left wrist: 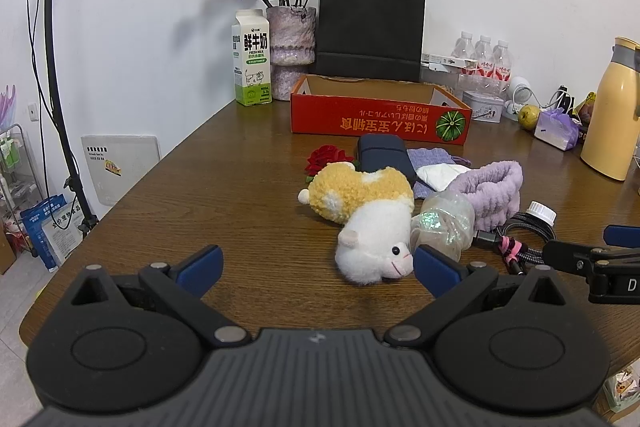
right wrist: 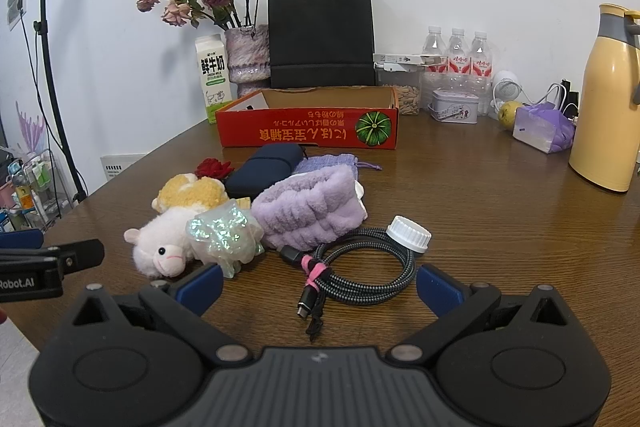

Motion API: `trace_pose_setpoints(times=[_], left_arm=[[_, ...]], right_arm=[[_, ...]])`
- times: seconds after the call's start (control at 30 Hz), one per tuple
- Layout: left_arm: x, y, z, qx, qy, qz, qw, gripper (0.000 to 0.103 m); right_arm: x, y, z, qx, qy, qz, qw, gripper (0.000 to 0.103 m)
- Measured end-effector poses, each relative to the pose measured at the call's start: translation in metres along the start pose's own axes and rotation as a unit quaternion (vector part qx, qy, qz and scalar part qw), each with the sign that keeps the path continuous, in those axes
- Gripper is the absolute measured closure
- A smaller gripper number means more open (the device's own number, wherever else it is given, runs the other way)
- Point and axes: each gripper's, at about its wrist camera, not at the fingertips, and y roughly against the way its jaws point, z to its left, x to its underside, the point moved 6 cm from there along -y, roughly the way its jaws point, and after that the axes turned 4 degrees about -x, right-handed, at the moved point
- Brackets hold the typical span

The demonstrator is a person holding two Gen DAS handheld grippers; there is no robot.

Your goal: Organize objects

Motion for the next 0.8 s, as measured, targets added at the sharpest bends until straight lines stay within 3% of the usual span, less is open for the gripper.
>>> trace_pose_setpoints(times=[0.8], left_arm=[[-0.0001,-0.0009,0.0002,0.0,0.001,0.0,1.0,0.0]], right_arm=[[-0.0021,0.0026,0.0008,0.0,0.001,0.001,1.0,0.0]])
